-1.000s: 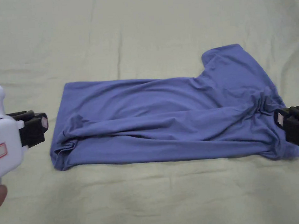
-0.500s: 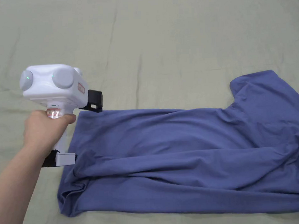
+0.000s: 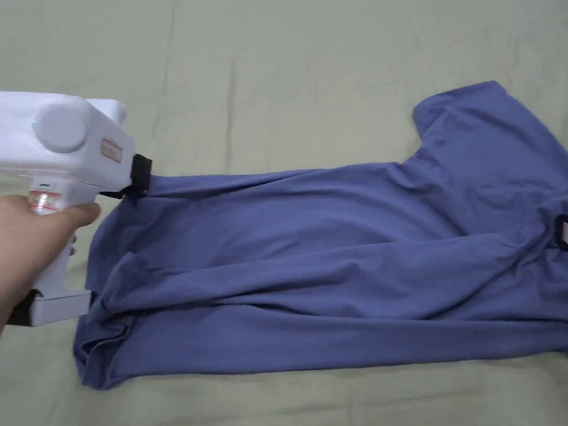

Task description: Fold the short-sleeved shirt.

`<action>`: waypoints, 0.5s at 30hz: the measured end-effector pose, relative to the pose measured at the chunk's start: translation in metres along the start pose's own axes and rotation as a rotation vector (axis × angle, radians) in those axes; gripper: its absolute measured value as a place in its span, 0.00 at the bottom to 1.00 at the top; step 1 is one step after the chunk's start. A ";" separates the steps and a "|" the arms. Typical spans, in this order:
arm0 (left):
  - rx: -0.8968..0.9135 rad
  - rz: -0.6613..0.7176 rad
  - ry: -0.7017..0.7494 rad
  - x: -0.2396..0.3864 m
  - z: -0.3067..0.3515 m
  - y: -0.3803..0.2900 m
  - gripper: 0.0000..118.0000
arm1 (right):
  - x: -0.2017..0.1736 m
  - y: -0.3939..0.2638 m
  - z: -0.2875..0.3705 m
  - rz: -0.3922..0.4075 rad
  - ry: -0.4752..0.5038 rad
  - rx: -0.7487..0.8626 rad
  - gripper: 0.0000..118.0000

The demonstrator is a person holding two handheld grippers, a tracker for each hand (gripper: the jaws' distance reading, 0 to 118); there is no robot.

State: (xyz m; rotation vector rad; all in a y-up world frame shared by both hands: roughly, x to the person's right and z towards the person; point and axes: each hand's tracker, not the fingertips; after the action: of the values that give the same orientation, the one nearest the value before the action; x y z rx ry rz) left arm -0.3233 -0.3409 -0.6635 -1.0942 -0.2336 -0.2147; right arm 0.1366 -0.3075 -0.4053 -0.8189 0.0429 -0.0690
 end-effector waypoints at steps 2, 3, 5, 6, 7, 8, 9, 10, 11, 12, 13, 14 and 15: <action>0.055 0.023 -0.039 -0.001 0.023 -0.001 0.02 | 0.008 0.020 -0.007 -0.014 0.025 0.001 0.15; 0.074 0.030 -0.039 -0.001 0.032 -0.003 0.02 | 0.012 0.031 -0.012 -0.034 0.031 -0.007 0.50; 0.103 0.030 -0.047 -0.001 0.049 -0.008 0.02 | 0.027 0.059 -0.039 -0.065 0.046 -0.074 1.00; 0.114 0.031 -0.043 -0.001 0.053 -0.012 0.02 | 0.036 0.071 -0.052 -0.084 0.063 -0.102 1.00; 0.120 0.029 -0.043 0.000 0.057 -0.016 0.02 | 0.049 0.086 -0.071 -0.122 0.058 -0.085 1.00; 0.119 0.035 -0.044 0.000 0.058 -0.019 0.02 | 0.063 0.100 -0.093 -0.163 0.020 -0.124 1.00; 0.115 0.041 -0.048 -0.001 0.058 -0.022 0.02 | 0.073 0.112 -0.113 -0.181 -0.011 -0.190 1.00; 0.110 0.048 -0.055 -0.003 0.056 -0.024 0.02 | 0.083 0.120 -0.133 -0.184 -0.046 -0.221 1.00; 0.104 0.062 -0.057 -0.006 0.053 -0.025 0.02 | 0.090 0.125 -0.150 -0.170 -0.092 -0.259 1.00; 0.099 0.077 -0.058 -0.009 0.049 -0.025 0.02 | 0.095 0.128 -0.168 -0.150 -0.132 -0.296 1.00; 0.094 0.094 -0.068 -0.011 0.047 -0.026 0.02 | 0.101 0.131 -0.186 -0.146 -0.161 -0.331 1.00; 0.091 0.110 -0.082 -0.012 0.044 -0.026 0.02 | 0.108 0.131 -0.206 -0.153 -0.177 -0.379 1.00; 0.088 0.120 -0.087 -0.013 0.042 -0.026 0.02 | 0.089 0.120 -0.183 -0.261 -0.227 -0.397 1.00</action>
State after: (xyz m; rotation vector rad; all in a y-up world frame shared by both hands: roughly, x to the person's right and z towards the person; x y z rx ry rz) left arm -0.3466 -0.3143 -0.6266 -1.0273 -0.2521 -0.0485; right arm 0.2188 -0.3661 -0.6186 -1.2216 -0.2728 -0.2176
